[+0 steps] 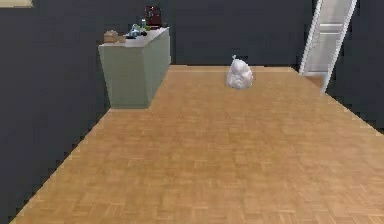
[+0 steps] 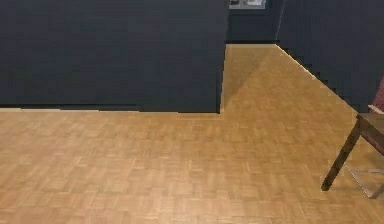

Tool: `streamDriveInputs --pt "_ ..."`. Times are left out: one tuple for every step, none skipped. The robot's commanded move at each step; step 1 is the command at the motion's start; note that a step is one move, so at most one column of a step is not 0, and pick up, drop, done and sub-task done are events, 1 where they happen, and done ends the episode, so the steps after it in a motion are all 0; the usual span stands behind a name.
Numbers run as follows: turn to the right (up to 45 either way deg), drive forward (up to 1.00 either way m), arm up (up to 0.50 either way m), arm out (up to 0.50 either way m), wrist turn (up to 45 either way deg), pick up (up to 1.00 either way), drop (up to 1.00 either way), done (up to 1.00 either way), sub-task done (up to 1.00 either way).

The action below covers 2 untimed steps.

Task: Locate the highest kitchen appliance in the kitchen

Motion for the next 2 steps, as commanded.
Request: streamDriveInputs --pt "0.0 1.0 0.0 0.0 0.0 0.0 0.0 0.0 0.0" --pt "0.0 1.0 0.0 0.0 0.0 0.0 0.0 0.0 0.0"
